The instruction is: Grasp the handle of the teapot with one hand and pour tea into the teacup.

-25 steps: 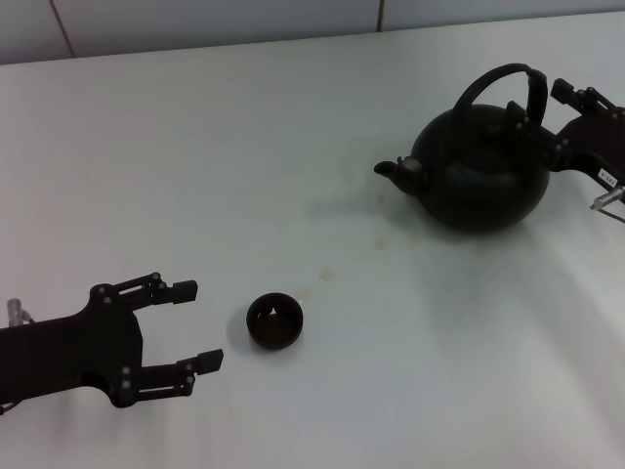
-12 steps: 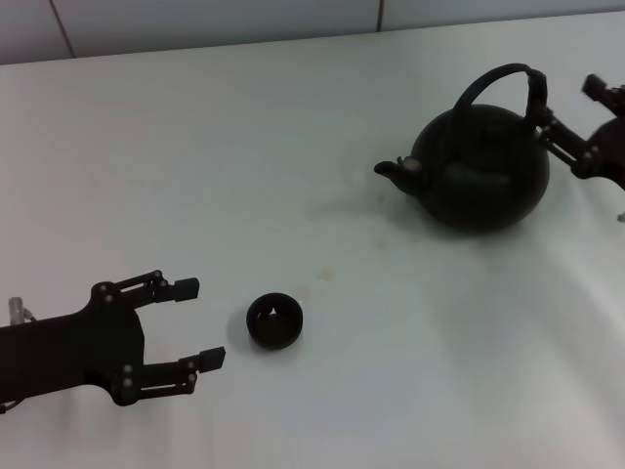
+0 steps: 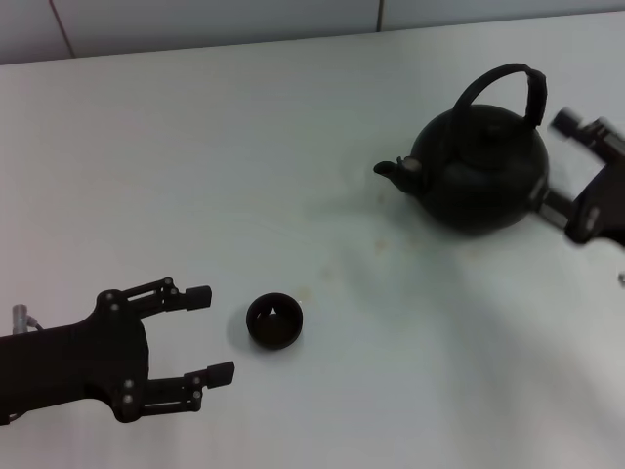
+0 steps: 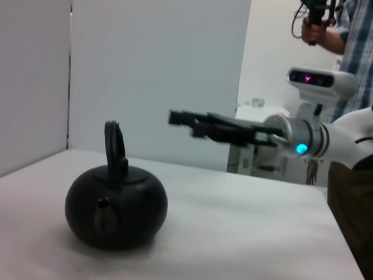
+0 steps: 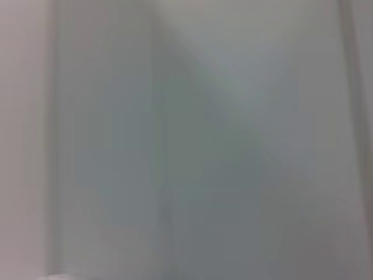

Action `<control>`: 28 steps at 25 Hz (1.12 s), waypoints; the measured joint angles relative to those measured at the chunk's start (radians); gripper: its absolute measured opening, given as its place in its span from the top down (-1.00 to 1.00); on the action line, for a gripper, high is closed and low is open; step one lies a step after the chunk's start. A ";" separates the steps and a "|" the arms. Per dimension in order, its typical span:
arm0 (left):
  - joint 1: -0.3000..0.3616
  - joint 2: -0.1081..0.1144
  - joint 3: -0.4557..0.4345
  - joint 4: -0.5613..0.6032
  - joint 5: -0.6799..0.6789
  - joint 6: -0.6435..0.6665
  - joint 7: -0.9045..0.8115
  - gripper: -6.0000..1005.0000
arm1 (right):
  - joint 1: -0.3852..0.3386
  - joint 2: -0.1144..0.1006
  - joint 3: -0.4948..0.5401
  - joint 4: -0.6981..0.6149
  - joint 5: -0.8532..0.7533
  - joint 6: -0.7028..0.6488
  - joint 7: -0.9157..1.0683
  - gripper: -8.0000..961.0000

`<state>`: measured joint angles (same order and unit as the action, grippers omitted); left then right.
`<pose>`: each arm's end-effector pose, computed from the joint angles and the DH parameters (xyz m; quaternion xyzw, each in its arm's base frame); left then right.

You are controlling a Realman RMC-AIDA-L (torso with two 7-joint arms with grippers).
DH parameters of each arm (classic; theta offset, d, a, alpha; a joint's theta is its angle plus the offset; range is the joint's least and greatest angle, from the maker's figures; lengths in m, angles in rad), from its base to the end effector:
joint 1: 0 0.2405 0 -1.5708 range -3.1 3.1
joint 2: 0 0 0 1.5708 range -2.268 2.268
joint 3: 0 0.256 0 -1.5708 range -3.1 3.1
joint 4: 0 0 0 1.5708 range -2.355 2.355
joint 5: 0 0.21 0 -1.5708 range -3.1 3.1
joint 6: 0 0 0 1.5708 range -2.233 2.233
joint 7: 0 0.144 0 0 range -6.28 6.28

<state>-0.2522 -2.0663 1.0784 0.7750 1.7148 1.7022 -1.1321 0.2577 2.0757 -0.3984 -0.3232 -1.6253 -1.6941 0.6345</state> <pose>-0.2724 0.2475 -0.0130 -0.9558 -0.0919 -0.2721 0.0639 0.3315 0.2449 0.0221 -0.8155 0.1250 0.3862 0.4126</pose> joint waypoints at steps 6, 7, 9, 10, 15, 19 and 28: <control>0.007 0.001 0.000 -0.004 -0.015 0.022 0.003 -0.62 | -0.004 -0.002 -0.019 -0.116 -0.226 -0.150 0.109 -0.58; 0.008 0.001 0.000 -0.004 -0.015 0.022 0.005 -0.62 | -0.005 -0.002 -0.018 -0.126 -0.246 -0.170 0.120 -0.58; 0.011 0.001 0.000 -0.007 -0.015 0.025 0.011 -0.62 | -0.018 -0.004 -0.017 -0.144 -0.284 -0.216 0.128 -0.58; 0.011 0.001 0.000 -0.007 -0.015 0.025 0.011 -0.62 | -0.018 -0.004 -0.017 -0.144 -0.284 -0.216 0.128 -0.58; 0.016 0.000 0.000 -0.023 -0.017 0.043 0.031 -0.62 | -0.041 0.004 -0.011 -0.153 -0.304 -0.213 0.110 -0.58; 0.022 0.000 0.001 -0.024 -0.017 0.046 0.032 -0.62 | -0.056 0.005 -0.024 -0.152 -0.307 -0.221 0.096 -0.58; 0.024 0.001 0.000 -0.024 -0.017 0.049 0.032 -0.62 | -0.052 0.011 -0.079 -0.143 -0.333 -0.179 0.084 -0.58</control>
<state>-0.2281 -2.0652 1.0780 0.7511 1.6979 1.7508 -1.0998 0.2053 2.0865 -0.4778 -0.4658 -1.9586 -1.8732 0.7183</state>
